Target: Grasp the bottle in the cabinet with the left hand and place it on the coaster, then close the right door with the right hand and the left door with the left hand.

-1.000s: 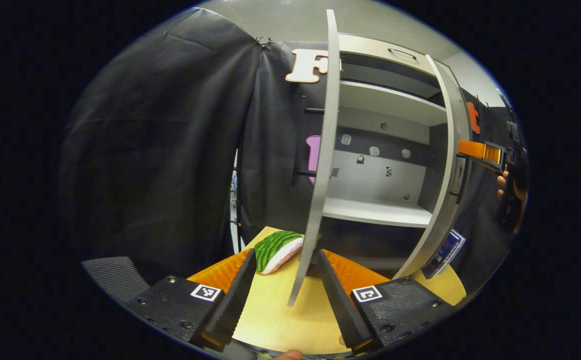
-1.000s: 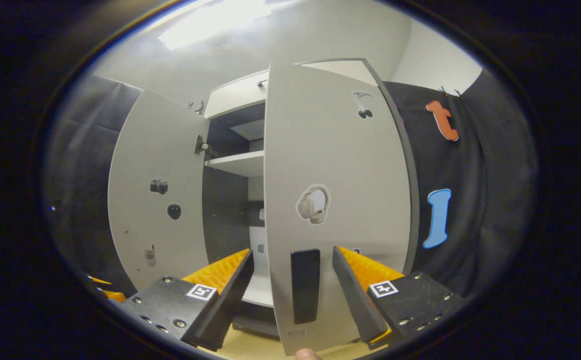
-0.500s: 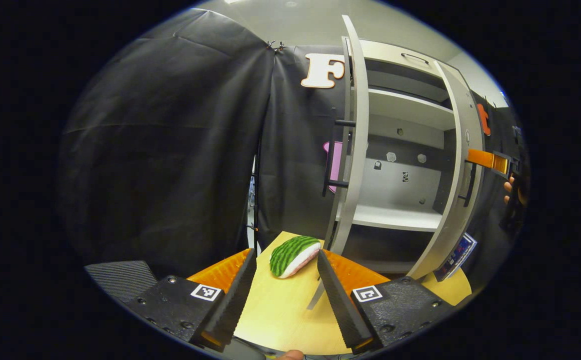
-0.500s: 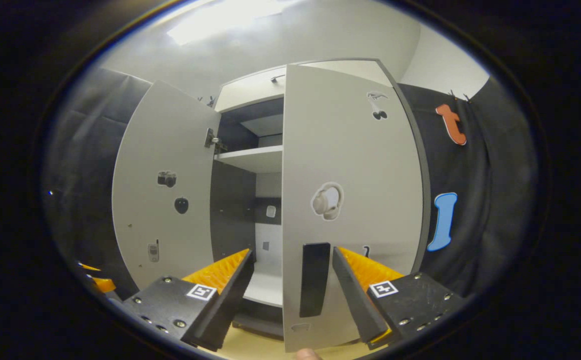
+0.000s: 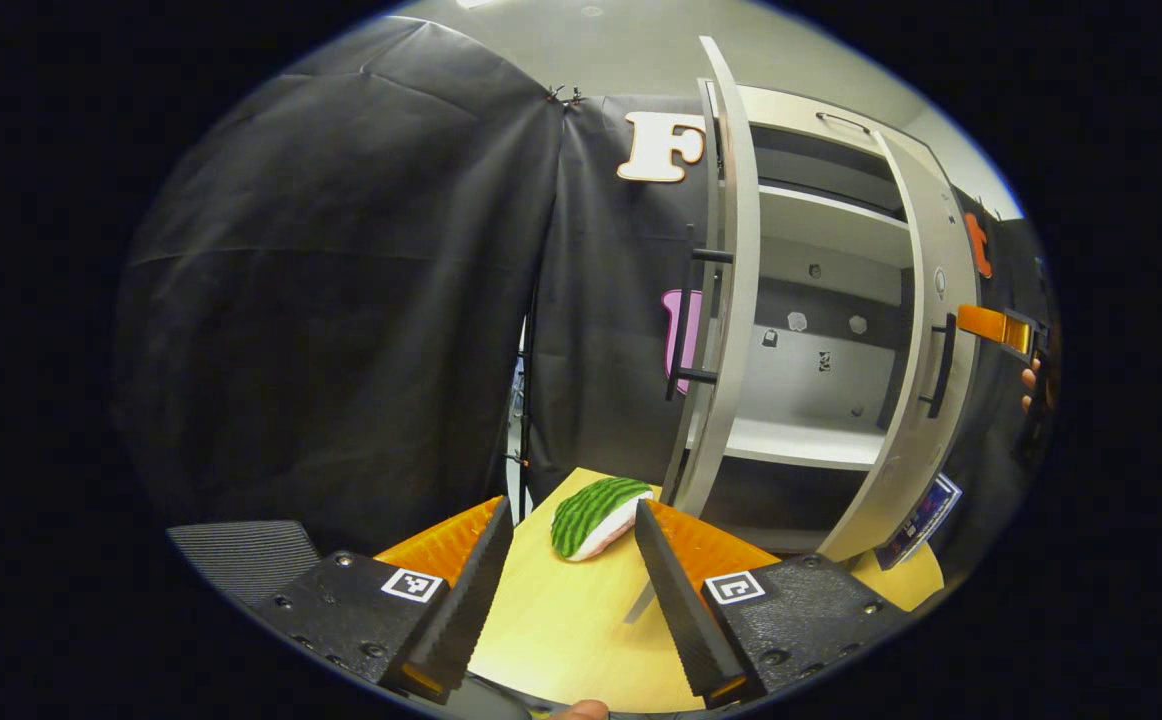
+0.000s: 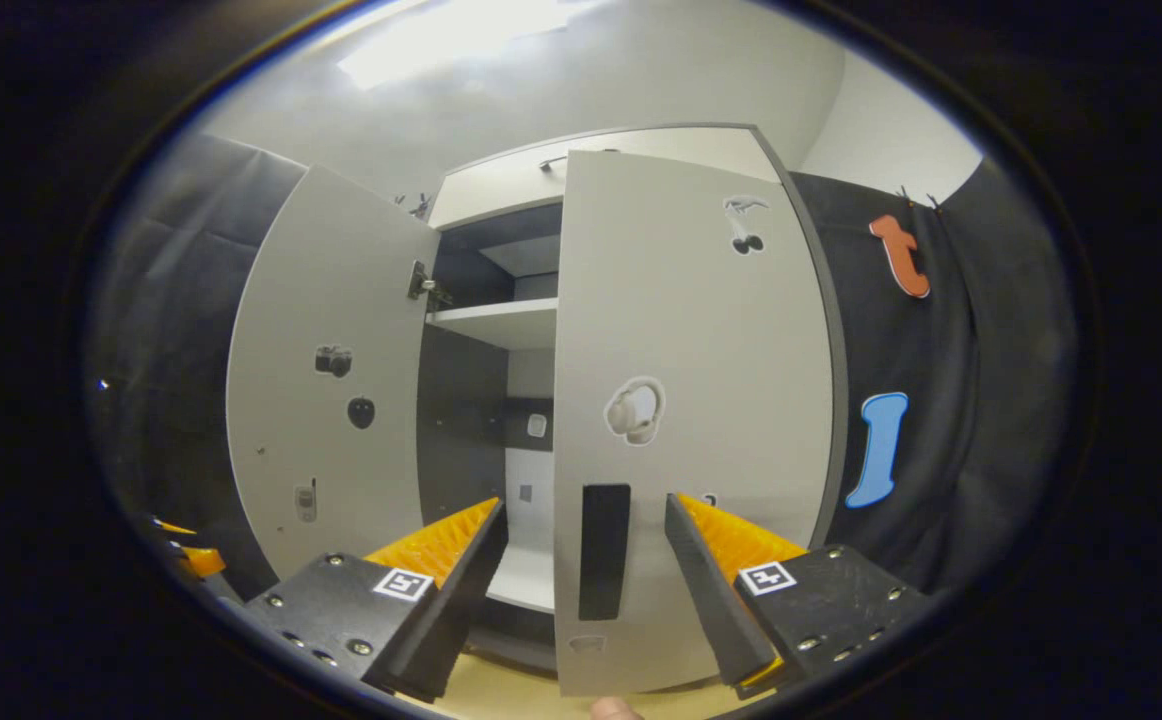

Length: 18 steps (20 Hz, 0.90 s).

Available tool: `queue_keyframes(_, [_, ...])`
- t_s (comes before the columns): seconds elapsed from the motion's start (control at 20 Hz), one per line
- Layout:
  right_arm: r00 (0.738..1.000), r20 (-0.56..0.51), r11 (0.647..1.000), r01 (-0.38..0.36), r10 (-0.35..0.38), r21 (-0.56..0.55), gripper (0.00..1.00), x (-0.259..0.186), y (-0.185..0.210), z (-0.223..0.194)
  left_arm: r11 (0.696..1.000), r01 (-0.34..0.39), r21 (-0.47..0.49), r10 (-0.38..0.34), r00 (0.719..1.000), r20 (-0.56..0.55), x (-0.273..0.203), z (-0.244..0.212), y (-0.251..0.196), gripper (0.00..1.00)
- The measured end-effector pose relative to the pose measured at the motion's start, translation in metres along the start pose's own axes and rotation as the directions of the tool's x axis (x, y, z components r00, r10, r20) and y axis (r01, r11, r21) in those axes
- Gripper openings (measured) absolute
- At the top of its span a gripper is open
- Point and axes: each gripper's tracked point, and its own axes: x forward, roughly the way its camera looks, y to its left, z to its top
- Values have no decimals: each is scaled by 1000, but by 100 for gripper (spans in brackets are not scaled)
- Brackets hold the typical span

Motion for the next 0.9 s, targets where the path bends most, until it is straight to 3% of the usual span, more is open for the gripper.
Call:
queue_keyframes(0.55, [1000,-7,999,10,-10,-40,92,-14,-11,-2,1000,-5,-11,5,1000,17,5,4,1,81])
queue_keyframes(0.65, [1000,-8,999,15,-15,-50,92,-16,-13,-3,1000,-25,-5,25,999,39,16,11,7,81])
queue_keyframes(0.7, [1000,-10,998,18,-18,-54,93,-17,-14,-3,999,-42,2,42,998,47,29,14,10,86])
queue_keyframes(0.75, [1000,-10,998,21,-21,-57,93,-17,-16,-3,998,-64,10,64,997,51,40,15,14,81])
queue_keyframes(0.85, [999,-12,998,29,-30,-61,96,-20,-20,-4,995,-95,14,94,994,55,56,17,20,81])
queue_keyframes(0.9, [999,-12,997,35,-35,-62,92,-20,-23,-3,995,-100,14,99,994,45,64,14,19,81])
